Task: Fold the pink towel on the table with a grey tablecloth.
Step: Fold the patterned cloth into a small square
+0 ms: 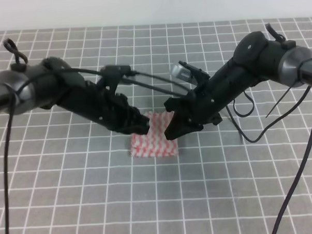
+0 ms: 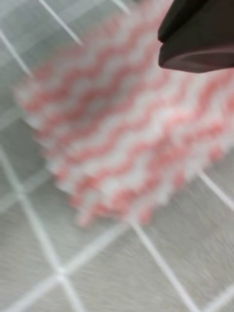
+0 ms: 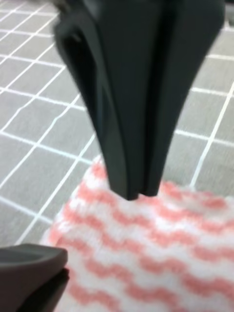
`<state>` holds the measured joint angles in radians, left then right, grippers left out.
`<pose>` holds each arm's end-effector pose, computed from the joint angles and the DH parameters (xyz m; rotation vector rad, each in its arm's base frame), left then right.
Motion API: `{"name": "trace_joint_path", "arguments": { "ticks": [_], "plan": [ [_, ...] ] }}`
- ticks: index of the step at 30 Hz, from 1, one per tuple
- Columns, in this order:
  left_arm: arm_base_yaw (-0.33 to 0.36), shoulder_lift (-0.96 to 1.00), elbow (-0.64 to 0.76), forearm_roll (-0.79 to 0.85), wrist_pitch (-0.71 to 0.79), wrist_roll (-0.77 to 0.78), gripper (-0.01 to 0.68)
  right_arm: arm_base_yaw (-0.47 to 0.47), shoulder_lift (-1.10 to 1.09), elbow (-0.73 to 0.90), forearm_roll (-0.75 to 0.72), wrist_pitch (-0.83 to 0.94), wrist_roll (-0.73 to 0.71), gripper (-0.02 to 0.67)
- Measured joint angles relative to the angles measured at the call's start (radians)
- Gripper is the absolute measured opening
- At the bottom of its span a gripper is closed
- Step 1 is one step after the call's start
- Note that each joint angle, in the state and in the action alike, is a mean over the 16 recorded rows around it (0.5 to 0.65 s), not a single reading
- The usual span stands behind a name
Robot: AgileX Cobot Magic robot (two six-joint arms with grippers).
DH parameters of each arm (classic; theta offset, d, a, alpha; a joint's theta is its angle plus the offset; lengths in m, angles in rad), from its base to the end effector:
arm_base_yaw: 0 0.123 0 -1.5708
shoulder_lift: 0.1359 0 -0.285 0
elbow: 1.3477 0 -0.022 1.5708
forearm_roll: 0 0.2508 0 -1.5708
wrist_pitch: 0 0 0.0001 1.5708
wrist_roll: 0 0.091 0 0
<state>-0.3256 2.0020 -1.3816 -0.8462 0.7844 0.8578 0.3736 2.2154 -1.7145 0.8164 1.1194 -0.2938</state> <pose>0.3768 -0.1781 0.1854 0.8280 2.4959 -0.7919 0.3997 0.2208 0.1775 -0.4495 2.8898 1.1314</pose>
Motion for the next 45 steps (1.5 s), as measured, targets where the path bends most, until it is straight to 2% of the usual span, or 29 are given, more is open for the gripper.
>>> {"name": "trace_joint_path", "arguments": {
  "ticks": [9,14,26,32,45],
  "plan": [
    [-0.004,0.037,0.000,0.052,0.039,-0.034,-0.003,0.000,0.020,-0.010,-0.039,0.022,0.028,-0.015],
    [-0.002,0.023,0.000,0.058,0.009,-0.046,-0.003,0.000,0.026,-0.030,-0.042,0.007,0.040,-0.015],
    [0.000,0.028,0.000,0.059,-0.135,-0.055,-0.003,0.000,0.052,-0.070,0.002,-0.182,0.077,-0.015],
    [0.002,0.036,0.000,0.067,-0.151,-0.056,-0.003,0.000,0.078,-0.071,0.023,-0.238,0.084,-0.015],
    [0.020,-0.116,0.032,0.081,-0.139,-0.060,-0.003,-0.002,-0.004,-0.068,-0.066,-0.199,0.088,-0.015]
  ]
}}
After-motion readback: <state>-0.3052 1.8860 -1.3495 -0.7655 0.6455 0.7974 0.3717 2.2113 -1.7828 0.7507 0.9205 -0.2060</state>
